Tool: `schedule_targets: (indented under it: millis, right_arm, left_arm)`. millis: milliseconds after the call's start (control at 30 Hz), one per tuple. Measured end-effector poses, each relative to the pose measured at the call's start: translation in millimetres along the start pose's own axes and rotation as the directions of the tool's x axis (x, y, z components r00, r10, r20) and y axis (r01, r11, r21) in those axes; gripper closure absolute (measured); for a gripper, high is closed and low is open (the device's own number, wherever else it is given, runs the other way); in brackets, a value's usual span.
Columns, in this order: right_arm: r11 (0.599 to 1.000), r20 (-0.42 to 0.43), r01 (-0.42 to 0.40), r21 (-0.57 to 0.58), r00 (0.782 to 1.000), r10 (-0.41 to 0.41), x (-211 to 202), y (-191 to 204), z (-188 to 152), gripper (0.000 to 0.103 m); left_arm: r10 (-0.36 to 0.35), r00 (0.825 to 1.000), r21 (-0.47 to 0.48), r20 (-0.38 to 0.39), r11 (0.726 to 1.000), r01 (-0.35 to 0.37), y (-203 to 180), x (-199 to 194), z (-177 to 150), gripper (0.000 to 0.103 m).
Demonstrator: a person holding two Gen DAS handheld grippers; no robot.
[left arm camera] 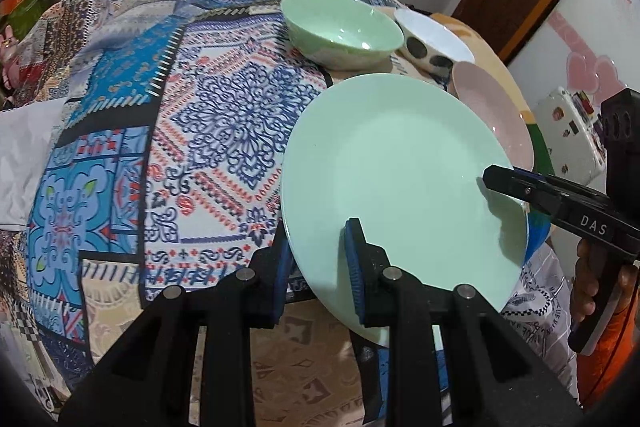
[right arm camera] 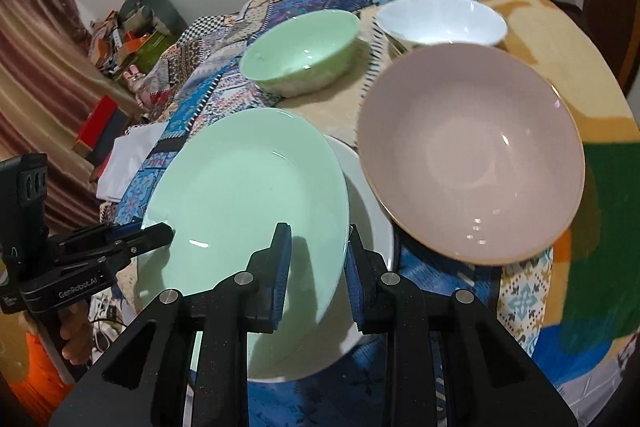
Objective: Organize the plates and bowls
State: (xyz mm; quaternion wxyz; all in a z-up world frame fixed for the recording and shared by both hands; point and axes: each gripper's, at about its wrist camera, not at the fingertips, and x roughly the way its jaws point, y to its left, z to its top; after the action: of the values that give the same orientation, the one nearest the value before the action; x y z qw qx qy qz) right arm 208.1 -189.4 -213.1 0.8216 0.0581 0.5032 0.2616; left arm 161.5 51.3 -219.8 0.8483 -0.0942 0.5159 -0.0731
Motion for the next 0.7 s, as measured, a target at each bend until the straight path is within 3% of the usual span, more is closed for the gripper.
schedule_targets:
  millis: [700]
  right_arm:
    - [0.999, -0.022, -0.014, 0.038, 1.0, 0.015, 2.1, -10.2, -9.5, 0.079]
  left_arm:
    - [0.054, 0.999, 0.043, -0.005, 0.998, -0.053, -6.7, 11.1, 8.5, 0.077]
